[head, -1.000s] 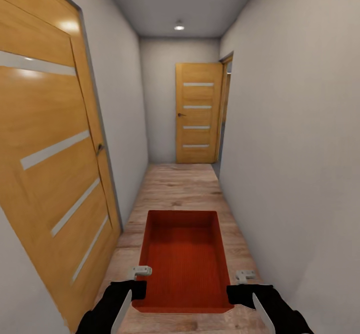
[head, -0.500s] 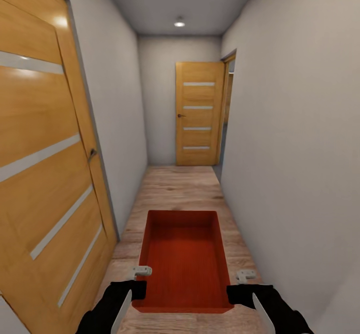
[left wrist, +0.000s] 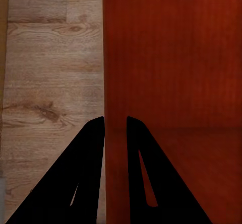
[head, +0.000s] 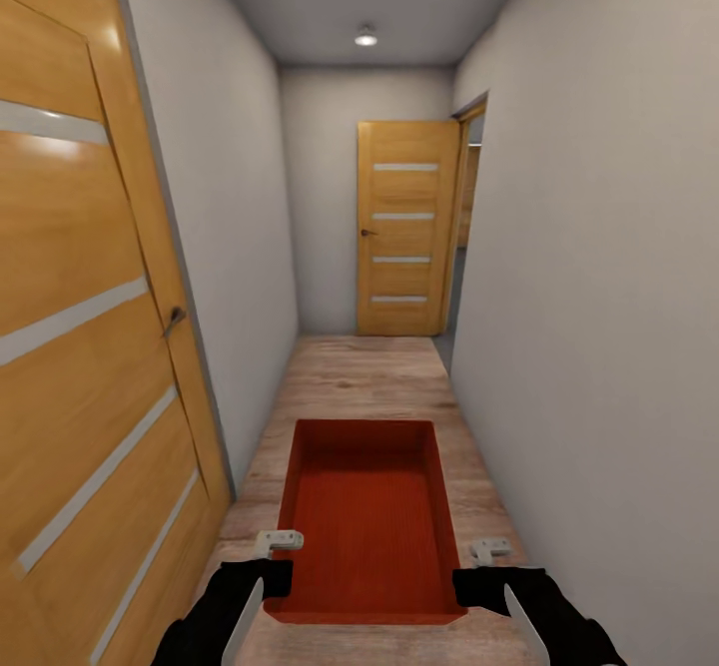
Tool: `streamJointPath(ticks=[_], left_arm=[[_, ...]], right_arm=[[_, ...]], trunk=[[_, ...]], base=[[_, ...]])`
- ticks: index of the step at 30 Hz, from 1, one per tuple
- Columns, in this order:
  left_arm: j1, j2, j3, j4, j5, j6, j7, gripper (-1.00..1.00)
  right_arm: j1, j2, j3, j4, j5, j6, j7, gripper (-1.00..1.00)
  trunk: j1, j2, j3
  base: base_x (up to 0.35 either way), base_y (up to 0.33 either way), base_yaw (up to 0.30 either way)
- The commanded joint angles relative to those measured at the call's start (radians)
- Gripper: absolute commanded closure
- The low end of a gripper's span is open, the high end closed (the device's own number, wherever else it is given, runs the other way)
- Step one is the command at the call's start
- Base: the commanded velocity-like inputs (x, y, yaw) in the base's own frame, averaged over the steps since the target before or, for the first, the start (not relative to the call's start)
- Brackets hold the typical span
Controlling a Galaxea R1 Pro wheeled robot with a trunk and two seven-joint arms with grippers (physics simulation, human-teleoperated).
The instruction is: Move the two storage containers from the living room to the garage. In the garage, place one container on the floor and stack the other container on top of it (either order is fine).
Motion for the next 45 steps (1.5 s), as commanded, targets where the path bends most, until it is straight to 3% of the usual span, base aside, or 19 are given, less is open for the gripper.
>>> streamJointPath(ticks=[1,45], left_arm=[[-0.001,0.0,0.008,-0.001,-0.019,0.006,0.005,1.0],[-0.001,-0.001,0.006,0.001,-0.019,0.006,0.005,1.0]], right_arm=[[0.0,-0.009,0.009,-0.003,0.019,-0.067,-0.003,1.0],[0.0,-0.009,0.009,-0.003,0.022,-0.068,-0.003,1.0]], trunk=[[0.001,-0.001,-0.002],[0.001,-0.001,-0.002]], base=[[0.325,0.0,0.018],[0.325,0.0,0.001]])
